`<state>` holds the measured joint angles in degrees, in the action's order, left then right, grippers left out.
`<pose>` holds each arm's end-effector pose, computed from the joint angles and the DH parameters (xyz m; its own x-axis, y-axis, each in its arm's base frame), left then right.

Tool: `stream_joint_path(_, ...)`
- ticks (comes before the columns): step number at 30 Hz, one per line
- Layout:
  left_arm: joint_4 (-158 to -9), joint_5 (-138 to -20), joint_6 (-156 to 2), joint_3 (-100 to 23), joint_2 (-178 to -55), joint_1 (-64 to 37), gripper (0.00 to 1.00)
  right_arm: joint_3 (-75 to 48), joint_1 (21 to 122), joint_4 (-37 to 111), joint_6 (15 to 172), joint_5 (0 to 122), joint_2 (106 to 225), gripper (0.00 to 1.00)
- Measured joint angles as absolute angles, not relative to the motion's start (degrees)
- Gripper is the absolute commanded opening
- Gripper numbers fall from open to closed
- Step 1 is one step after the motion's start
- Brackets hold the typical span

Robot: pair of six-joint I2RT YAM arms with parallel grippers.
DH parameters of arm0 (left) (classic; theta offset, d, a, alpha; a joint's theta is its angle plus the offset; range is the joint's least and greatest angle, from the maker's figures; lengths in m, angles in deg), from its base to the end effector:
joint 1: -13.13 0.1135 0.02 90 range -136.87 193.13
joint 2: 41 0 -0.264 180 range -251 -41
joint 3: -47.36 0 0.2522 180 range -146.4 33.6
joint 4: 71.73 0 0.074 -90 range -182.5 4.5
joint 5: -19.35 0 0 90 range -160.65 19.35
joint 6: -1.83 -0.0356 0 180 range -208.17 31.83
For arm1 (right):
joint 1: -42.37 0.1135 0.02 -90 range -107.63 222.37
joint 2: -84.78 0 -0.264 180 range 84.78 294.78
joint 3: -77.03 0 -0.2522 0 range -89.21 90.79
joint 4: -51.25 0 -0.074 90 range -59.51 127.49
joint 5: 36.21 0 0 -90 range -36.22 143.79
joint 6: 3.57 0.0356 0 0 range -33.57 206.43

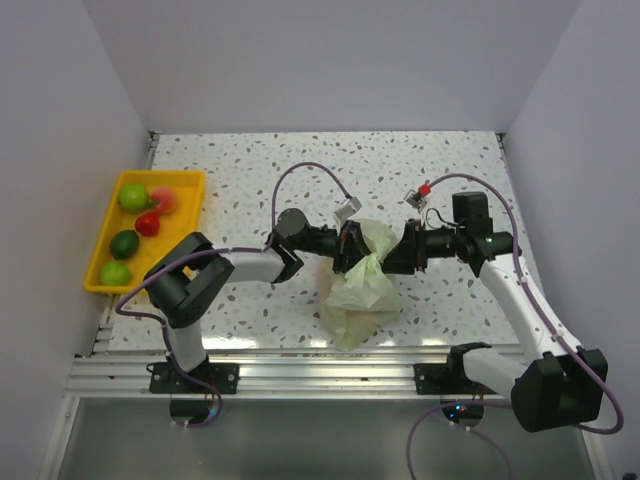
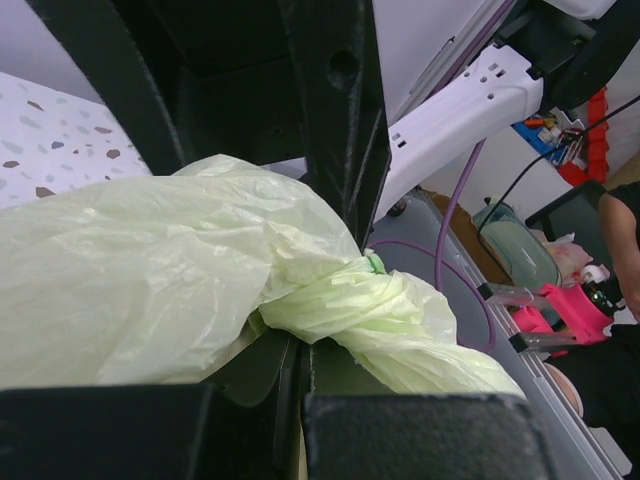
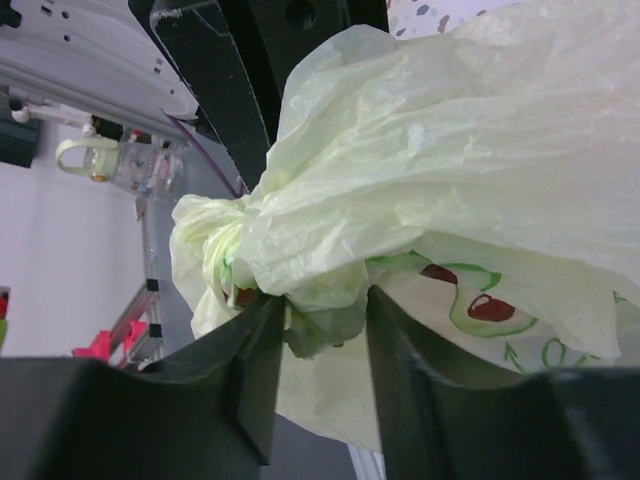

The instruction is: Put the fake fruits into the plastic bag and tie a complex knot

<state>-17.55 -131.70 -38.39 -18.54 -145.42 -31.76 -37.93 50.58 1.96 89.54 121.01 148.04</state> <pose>0.2408 -0.2838 0.2367 -0.5932 0.0692 -0.8021 0.7521 -0.3080 -0.5827 0.2057 0.0628 0.2924 -0.7652 -0.0892 -0.6376 -0.6311 0.2996 0.7155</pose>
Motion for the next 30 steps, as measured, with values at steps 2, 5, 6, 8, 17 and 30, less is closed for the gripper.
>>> stream_joint_path(2,-17.6,-131.7,-38.5,-18.7,-145.6,-31.8,0.0,-38.1,51.3,2.5,90.0,121.1,148.0,0.27)
stream_joint_path(5,-18.1,-131.7,-38.9,-18.7,-145.7,-31.9,0.0,-38.2,51.4,2.5,89.9,121.0,148.0,0.16)
stream_joint_path(6,-18.3,-131.8,-39.0,-18.8,-145.7,-31.8,0.0,-38.2,51.4,2.4,89.5,121.1,148.0,0.13)
stream_joint_path(8,-19.0,-131.9,-39.6,-18.8,-145.7,-31.8,0.02,-38.2,51.4,2.0,88.5,120.9,148.0,0.07)
stream_joint_path(17,-29.0,-132.9,-47.5,-16.5,-140.6,-29.9,0.28,-37.2,51.1,-3.2,81.6,120.8,148.2,0.0)
stream_joint_path(30,-54.0,-134.1,-66.3,-16.2,-130.1,-22.5,0.36,-35.8,50.3,-7.6,74.8,122.6,149.3,0.0)
